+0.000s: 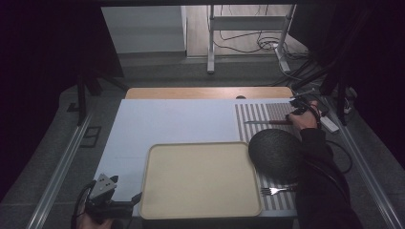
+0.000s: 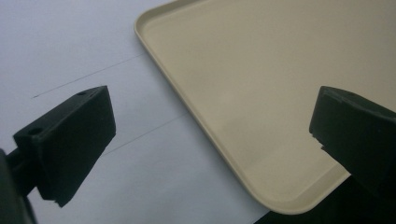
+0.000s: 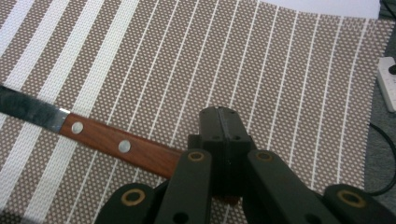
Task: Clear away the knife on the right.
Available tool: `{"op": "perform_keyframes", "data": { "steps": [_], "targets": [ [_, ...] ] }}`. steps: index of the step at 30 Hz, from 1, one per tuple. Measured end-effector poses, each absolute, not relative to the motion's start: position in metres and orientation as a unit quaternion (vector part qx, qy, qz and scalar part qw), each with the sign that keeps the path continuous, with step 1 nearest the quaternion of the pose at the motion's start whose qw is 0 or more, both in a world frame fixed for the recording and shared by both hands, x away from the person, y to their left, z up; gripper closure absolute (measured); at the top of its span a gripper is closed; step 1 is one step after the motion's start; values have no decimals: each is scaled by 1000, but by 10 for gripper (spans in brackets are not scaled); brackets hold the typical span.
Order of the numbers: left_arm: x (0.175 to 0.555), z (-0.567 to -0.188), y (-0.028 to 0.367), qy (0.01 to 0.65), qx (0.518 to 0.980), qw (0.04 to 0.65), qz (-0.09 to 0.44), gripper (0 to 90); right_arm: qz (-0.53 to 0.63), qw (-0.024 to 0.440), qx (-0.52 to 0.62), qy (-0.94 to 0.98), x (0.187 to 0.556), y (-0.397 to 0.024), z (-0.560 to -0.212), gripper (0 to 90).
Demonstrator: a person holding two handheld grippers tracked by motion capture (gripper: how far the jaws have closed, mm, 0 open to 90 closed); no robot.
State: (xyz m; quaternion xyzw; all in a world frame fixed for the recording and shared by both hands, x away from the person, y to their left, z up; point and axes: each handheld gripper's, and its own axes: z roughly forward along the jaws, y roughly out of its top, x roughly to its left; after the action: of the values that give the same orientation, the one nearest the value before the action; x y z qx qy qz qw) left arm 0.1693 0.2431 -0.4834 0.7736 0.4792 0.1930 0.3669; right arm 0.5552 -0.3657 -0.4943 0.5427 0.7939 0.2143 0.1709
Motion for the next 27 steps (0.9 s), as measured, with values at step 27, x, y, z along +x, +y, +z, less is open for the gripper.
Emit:
{"op": "perform_keyframes", "data": {
  "steps": [27],
  "targets": [
    [170,-483,242,478,776,363,193,4,229,148,526,806,514,-373,-493,870]
  ]
}}
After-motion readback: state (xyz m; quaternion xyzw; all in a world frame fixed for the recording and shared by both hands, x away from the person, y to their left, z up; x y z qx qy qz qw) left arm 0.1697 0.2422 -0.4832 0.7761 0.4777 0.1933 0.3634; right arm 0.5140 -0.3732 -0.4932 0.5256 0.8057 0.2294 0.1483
